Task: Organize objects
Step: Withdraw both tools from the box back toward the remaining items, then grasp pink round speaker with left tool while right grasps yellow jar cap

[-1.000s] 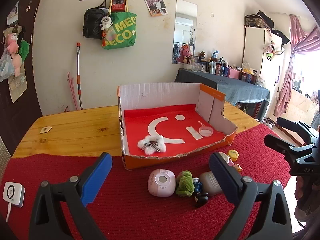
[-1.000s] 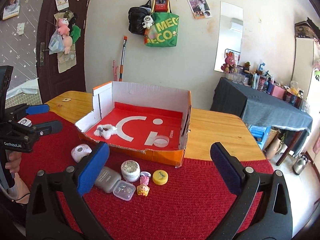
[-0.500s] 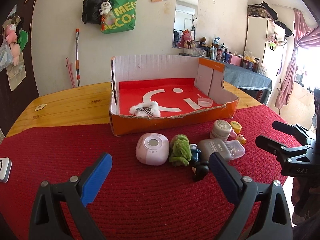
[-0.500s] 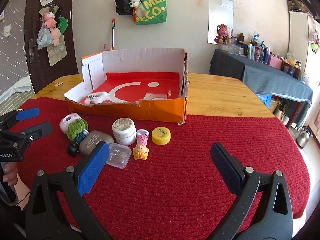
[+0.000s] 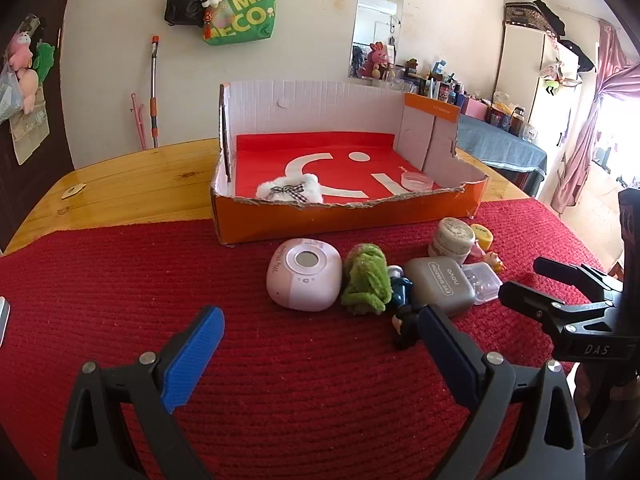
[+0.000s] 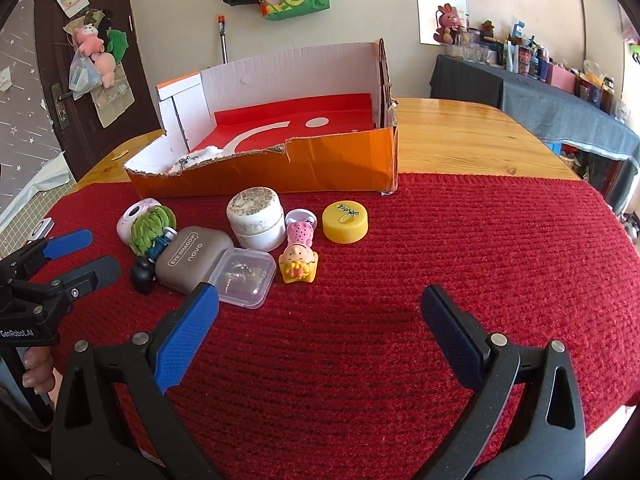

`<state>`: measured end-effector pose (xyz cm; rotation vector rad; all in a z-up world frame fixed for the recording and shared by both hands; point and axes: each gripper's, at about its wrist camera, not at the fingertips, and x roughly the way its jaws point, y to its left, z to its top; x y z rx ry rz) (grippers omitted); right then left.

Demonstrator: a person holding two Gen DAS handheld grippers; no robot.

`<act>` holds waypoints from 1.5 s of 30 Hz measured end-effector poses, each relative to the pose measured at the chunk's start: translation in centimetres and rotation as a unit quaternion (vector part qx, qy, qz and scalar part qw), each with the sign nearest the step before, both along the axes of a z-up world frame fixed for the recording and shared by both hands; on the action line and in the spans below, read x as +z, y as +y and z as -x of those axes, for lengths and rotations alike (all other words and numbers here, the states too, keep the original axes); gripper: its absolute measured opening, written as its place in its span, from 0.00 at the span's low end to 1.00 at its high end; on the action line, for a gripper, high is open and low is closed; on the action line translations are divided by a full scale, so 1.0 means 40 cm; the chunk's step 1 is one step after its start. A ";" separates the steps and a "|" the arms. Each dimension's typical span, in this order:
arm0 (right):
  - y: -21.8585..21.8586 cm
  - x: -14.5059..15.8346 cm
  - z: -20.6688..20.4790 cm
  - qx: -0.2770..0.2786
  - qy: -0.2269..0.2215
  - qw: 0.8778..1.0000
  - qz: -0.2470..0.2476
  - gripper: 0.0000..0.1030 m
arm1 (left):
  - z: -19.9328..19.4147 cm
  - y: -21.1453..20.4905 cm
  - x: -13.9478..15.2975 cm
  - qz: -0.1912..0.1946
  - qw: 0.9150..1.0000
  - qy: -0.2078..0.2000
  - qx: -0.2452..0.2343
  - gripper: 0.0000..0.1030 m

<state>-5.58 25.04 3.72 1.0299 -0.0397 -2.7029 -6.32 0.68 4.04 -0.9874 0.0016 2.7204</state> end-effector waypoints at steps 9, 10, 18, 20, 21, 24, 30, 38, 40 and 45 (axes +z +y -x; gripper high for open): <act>0.023 0.036 0.045 -0.004 0.002 1.000 -0.012 1.00 | 0.075 -0.046 0.034 -0.002 1.000 -0.026 0.002 0.97; 0.026 0.040 0.053 -0.008 0.002 1.000 -0.017 1.00 | 0.084 -0.049 0.032 -0.003 0.999 -0.035 -0.002 0.97; 0.058 0.054 0.099 -0.015 -0.012 1.000 -0.021 1.00 | 0.124 -0.057 0.005 0.018 0.997 -0.073 -0.018 0.97; 0.059 0.050 0.112 -0.016 -0.019 0.999 -0.032 1.00 | 0.133 -0.056 0.001 0.028 0.997 -0.073 -0.020 0.97; 0.059 0.047 0.119 -0.017 -0.025 0.999 -0.036 1.00 | 0.135 -0.056 0.000 0.034 0.997 -0.073 -0.020 0.97; 0.061 0.036 0.137 -0.012 -0.043 0.998 -0.038 1.00 | 0.149 -0.060 -0.006 0.047 0.996 -0.074 -0.019 0.97; 0.075 0.031 0.160 -0.010 -0.063 0.998 -0.028 1.00 | 0.158 -0.082 -0.006 0.064 0.995 -0.069 -0.012 0.97; 0.072 0.024 0.194 -0.003 -0.089 0.995 -0.040 1.00 | 0.172 -0.047 -0.009 0.095 0.993 -0.063 -0.042 0.95; 0.066 0.025 0.198 -0.001 -0.090 0.995 -0.048 1.00 | 0.178 -0.036 -0.013 0.103 0.991 -0.064 -0.050 0.93; 0.051 0.031 0.200 0.009 -0.083 0.994 -0.065 1.00 | 0.193 -0.021 -0.016 0.101 0.990 -0.069 -0.072 0.85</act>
